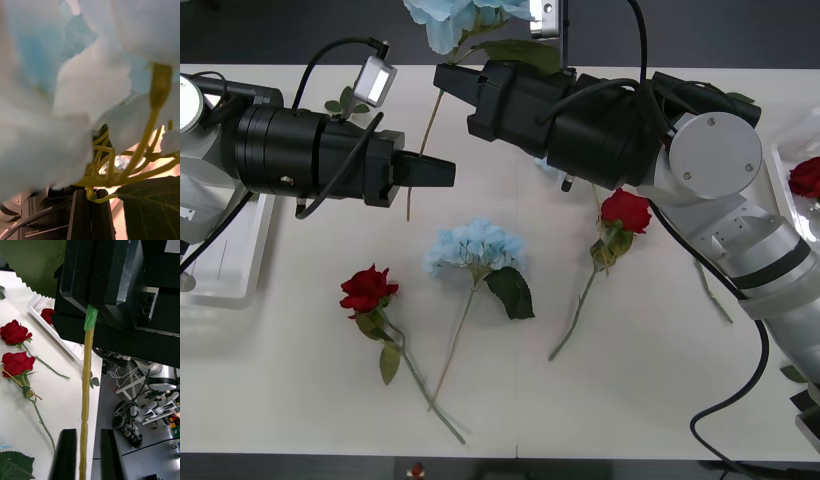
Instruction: Put the red flowers into the right box and the blue flowers into the left box
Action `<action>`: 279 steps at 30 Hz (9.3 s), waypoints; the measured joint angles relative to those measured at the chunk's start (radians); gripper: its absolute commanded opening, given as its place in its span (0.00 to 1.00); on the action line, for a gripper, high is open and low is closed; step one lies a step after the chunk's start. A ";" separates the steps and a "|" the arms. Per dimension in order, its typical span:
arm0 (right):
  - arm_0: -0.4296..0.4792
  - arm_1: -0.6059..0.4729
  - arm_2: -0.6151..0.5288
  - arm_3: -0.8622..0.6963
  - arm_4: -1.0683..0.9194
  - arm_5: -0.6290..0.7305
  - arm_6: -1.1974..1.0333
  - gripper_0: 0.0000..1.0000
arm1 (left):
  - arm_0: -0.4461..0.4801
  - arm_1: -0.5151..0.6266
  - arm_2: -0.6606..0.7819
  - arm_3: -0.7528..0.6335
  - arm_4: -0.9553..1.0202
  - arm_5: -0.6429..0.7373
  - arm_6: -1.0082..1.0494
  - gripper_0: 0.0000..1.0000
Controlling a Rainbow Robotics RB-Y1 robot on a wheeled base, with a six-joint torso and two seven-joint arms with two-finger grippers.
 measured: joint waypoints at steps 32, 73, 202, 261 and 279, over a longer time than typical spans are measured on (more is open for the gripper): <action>0.000 -0.019 0.011 0.000 -0.020 -0.030 0.008 0.89 | -0.003 0.000 0.243 0.008 -0.130 0.159 0.000 0.00; -0.004 -0.736 0.011 0.090 0.132 0.589 -0.242 0.92 | 0.042 0.247 0.705 0.019 -1.362 0.295 0.003 0.00; -0.200 -0.410 0.404 0.611 0.715 0.353 -0.700 0.00 | 0.239 0.199 -0.662 -0.478 -1.477 -0.092 1.821 1.00; -0.201 -0.657 0.397 0.990 1.162 0.219 -0.638 0.35 | 0.188 0.234 -0.677 -0.752 -1.669 0.230 1.799 0.00; -0.201 -0.658 0.397 0.982 1.048 0.219 -0.581 1.00 | 0.188 0.094 -0.029 -0.790 -1.245 0.345 0.868 0.00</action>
